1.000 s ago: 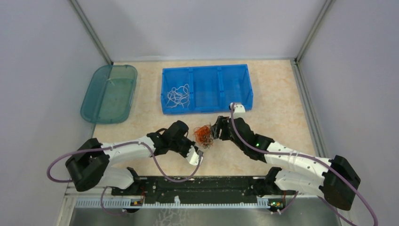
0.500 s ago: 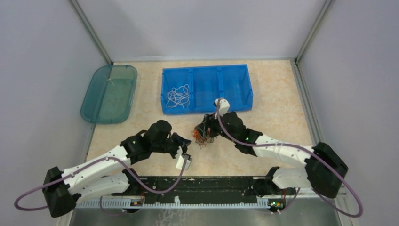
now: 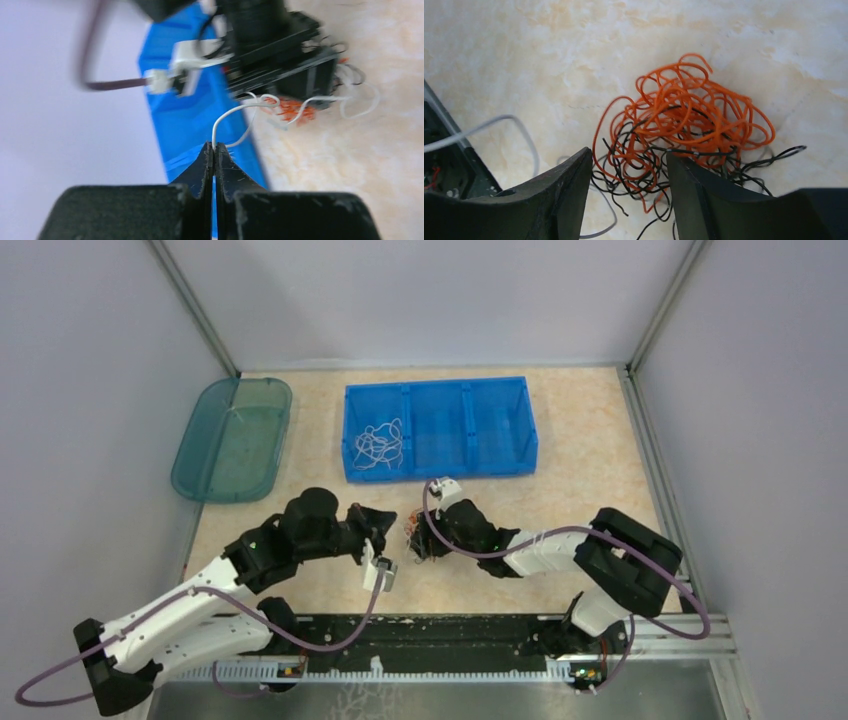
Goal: Untangle the cables
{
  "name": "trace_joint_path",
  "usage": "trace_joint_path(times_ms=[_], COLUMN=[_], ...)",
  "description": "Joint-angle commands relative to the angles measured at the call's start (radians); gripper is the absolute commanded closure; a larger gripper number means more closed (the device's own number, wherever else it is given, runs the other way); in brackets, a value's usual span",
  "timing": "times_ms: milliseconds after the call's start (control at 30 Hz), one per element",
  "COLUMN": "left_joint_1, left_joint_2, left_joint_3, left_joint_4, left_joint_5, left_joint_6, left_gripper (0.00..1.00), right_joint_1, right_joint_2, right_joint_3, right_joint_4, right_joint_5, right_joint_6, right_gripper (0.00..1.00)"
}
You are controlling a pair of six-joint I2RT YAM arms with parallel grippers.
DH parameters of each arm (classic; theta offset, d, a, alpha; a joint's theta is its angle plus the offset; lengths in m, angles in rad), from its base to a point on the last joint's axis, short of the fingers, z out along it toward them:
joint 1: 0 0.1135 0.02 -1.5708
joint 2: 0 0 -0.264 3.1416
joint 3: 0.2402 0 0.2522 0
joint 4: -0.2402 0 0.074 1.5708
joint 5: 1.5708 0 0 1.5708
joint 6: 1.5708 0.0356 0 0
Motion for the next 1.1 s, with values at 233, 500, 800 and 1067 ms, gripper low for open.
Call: trace_joint_path(times_ms=[233,500,800,1067], left_joint_1=[-0.001,-0.002,-0.002,-0.001], left_joint_2=[-0.053,0.052,0.319,0.46], left_joint_3=[0.284,0.428,0.971,1.208], left_joint_4=[0.048,0.438,0.595,0.613], left_joint_5=[-0.163,-0.347,-0.431,-0.429], left_joint_6=[0.167,0.395,0.31,0.166], left_gripper=[1.0,1.0,1.0,1.0], right_joint_1=[0.006,0.006,0.007,0.009], right_joint_2=[-0.044,-0.095,-0.178,-0.244], right_joint_3=[-0.136,-0.174,-0.243,-0.254], right_joint_4=[0.149,0.153,0.173,0.152], right_joint_5=[0.121,0.138,0.14,0.13], right_joint_6=[0.041,0.06,0.087,0.089], right_gripper=[0.42,0.42,0.38,0.38])
